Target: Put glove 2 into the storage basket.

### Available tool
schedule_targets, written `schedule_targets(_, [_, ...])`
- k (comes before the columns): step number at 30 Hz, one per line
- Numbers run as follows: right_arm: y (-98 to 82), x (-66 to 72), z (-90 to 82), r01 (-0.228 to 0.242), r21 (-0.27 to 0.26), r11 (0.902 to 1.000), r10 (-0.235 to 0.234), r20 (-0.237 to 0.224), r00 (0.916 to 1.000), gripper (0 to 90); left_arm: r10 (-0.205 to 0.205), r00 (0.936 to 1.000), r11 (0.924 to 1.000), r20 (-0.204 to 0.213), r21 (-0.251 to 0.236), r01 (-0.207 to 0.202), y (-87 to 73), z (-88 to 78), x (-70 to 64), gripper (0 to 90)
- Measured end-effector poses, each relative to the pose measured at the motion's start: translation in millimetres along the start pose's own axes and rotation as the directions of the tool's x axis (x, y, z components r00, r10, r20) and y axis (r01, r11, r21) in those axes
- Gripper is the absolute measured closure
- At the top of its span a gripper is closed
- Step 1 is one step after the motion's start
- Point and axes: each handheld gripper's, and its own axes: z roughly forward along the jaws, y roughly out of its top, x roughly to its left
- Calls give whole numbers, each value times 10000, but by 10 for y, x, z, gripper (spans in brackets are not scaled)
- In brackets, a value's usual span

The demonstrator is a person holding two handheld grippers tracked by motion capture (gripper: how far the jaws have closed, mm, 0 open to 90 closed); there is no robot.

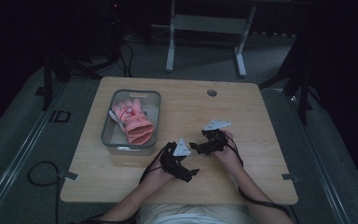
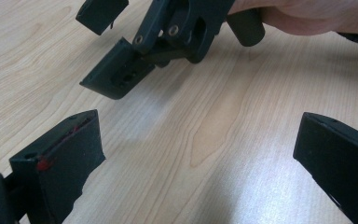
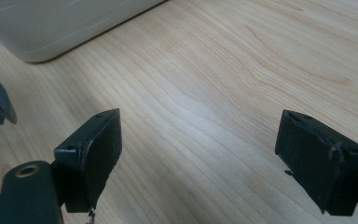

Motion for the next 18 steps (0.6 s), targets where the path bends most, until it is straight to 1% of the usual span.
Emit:
schedule_targets(3, [-31,-13,-4,22,-133,9999,-20,141,9999,144,-47,10000,10000,7,14,47,-24,21,9,7])
schedule_targets(7, [-72,-32,-5,-67,-253,9997,72,209,9998,143,-123,9999,9999,30,72,123,-52,46,23,8])
schedule_targets(12, [-106,-44,3,-4,-209,9998,9,238,9997,142,-86,9999,9999,-64,-72,86,-73,42,26,8])
schedule_targets(13, [-114,-48,7,21,-176,9998,-16,265,9996,143,-136,9999,9999,-57,-91,136,-76,42,33,8])
schedule_targets(16, [-128,-51,15,-4,-122,9999,7,244,9997,142,-190,9998,9998,-58,-85,189,-81,42,40,8])
schedule_targets(18, [-136,-53,21,77,-69,9999,-74,318,9995,142,-201,9998,9998,-68,-65,200,-99,41,51,8])
